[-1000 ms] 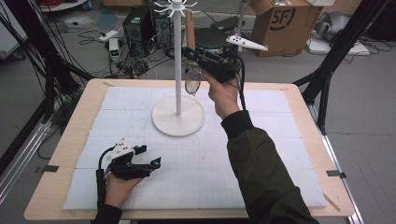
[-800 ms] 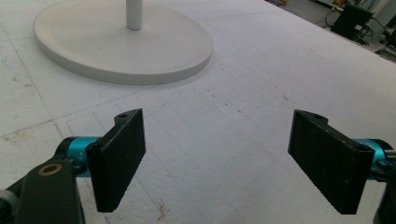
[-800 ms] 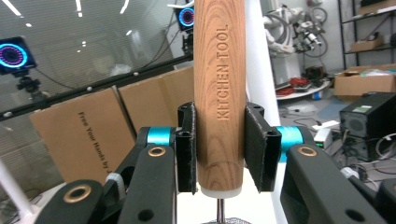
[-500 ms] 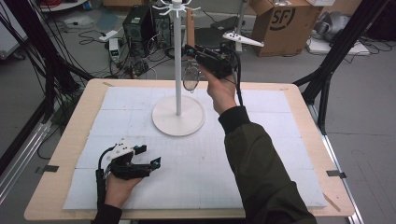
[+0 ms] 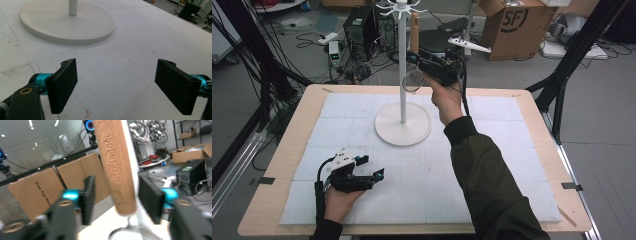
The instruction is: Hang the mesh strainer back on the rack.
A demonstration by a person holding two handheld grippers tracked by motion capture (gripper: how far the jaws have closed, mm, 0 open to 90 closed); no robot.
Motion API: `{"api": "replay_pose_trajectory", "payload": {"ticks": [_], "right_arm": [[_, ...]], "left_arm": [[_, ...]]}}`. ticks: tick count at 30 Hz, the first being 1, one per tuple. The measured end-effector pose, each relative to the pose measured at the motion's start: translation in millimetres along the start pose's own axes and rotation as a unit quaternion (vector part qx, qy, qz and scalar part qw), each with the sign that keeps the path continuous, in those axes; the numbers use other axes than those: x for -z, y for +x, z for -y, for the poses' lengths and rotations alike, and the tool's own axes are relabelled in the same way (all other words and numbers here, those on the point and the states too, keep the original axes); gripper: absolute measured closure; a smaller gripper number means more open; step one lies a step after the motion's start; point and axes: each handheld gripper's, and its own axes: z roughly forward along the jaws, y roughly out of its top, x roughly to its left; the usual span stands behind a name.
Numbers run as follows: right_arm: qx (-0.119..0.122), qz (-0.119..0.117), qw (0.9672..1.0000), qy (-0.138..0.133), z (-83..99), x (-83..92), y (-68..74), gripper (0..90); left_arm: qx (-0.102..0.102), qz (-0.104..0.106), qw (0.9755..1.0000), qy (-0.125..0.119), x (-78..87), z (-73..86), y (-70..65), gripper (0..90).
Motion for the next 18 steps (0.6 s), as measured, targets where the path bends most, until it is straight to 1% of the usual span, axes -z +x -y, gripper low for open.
{"api": "replay_pose_trajectory", "payload": {"ticks": [1, 2, 3, 5, 6, 7, 10, 11, 14, 16, 17, 18], "right_arm": [[-0.003, 0.013, 0.9999, 0.005, 0.3, 0.7, -0.4, 32.3], [0.000, 0.021, 0.9997, 0.010, 1.0, 1.9, -1.0, 32.1], [0.003, 0.020, 0.9997, 0.012, 2.2, 4.2, -0.9, 32.1], [0.018, 0.031, 0.9993, 0.010, 5.1, 8.7, -0.3, 31.6], [0.022, 0.031, 0.9992, 0.011, 6.2, 10.5, -1.1, 30.4], [0.019, 0.028, 0.9994, 0.009, 7.4, 12.5, -1.9, 28.4], [0.012, 0.027, 0.9995, 0.014, 10.6, 17.6, -4.7, 21.0], [0.016, 0.018, 0.9996, 0.015, 12.3, 20.0, -5.6, 19.5], [0.026, 0.015, 0.9994, 0.019, 18.3, 28.6, -5.3, 19.5], [0.030, 0.022, 0.9990, 0.025, 21.7, 35.8, -5.5, 18.6], [0.032, 0.020, 0.9990, 0.022, 23.9, 40.4, -5.6, 18.6], [0.035, 0.023, 0.9989, 0.019, 26.0, 45.2, -6.2, 18.6]], "left_arm": [[0.000, 0.000, 1.0000, 0.000, 0.0, 0.0, -0.1, 18.8], [0.000, 0.000, 1.0000, 0.000, -0.1, 0.0, -0.1, 18.8], [0.001, 0.001, 1.0000, 0.001, -0.1, 0.0, -0.2, 18.8], [0.000, -0.003, 1.0000, 0.002, 0.0, -0.1, 0.4, 18.8], [0.002, -0.003, 1.0000, 0.001, 0.3, -0.1, 0.7, 18.7], [0.003, -0.002, 1.0000, 0.001, 0.8, -0.1, 1.0, 18.7], [0.002, -0.001, 1.0000, 0.000, 1.1, -0.3, 0.3, 18.7], [0.003, 0.000, 1.0000, 0.000, 0.5, -0.2, -0.2, 18.7], [-0.001, -0.001, 1.0000, 0.003, -0.1, -0.3, -0.9, 18.7], [0.000, -0.003, 1.0000, 0.002, 0.1, -0.4, -0.5, 18.7], [0.001, -0.003, 1.0000, 0.000, 0.3, -0.4, -0.3, 18.7], [0.002, -0.001, 1.0000, -0.001, 0.6, -0.6, -0.1, 18.7]]}}
